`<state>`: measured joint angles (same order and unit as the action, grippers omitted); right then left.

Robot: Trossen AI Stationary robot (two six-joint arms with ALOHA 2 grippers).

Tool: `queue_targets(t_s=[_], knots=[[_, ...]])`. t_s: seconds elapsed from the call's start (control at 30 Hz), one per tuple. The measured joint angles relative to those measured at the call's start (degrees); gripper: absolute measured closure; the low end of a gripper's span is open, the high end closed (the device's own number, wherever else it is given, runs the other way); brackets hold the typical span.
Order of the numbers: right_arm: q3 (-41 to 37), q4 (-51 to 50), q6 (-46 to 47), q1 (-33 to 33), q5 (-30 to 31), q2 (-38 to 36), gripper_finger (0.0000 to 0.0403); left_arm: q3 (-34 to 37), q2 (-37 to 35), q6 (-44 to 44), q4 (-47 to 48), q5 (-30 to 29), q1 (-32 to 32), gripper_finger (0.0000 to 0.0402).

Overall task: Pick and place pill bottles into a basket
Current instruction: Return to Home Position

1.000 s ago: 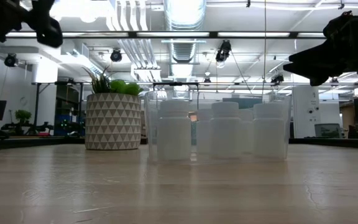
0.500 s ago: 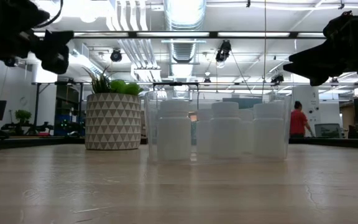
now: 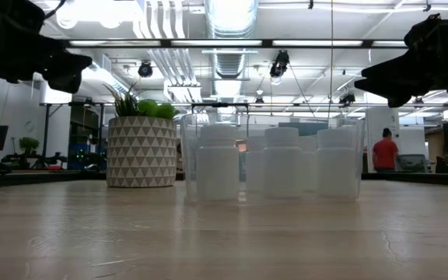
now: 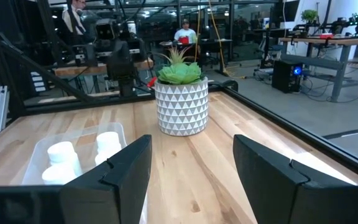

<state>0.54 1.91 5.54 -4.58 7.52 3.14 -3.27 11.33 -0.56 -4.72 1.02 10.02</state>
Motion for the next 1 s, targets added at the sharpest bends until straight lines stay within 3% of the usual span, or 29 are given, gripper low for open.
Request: queue_targets(t_s=[0.17,0.27,0.47,0.63,0.83,1.0], knots=[[0.0,0.0,0.0,0.0,-0.01,0.0,0.0188,-2.49,-4.55,0.2,14.17,-8.38,0.0,0.0194],[0.0,0.0,0.0,0.01,0.0,0.02,0.0188,-2.53,-7.57,-0.1,17.01,-12.24,0.0,0.0194],[0.0,0.0,0.0,0.02,0.0,0.02,0.0188,-1.38,-9.74,-1.37,13.96,-12.0,0.0,0.0194],[0.0,0.0,0.0,0.02,0.01,0.04,0.0188,2.82,-9.66,-2.75,2.02,-11.33,0.04,0.0194],[0.0,-0.01,-0.02,0.02,0.0,0.04,0.0188,2.81,-8.51,-8.78,2.3,-10.06,0.02,0.0194],[0.0,0.0,-0.02,0.02,0.01,0.04,0.0188,2.82,-5.59,-8.85,2.33,-10.12,0.02,0.0194]])
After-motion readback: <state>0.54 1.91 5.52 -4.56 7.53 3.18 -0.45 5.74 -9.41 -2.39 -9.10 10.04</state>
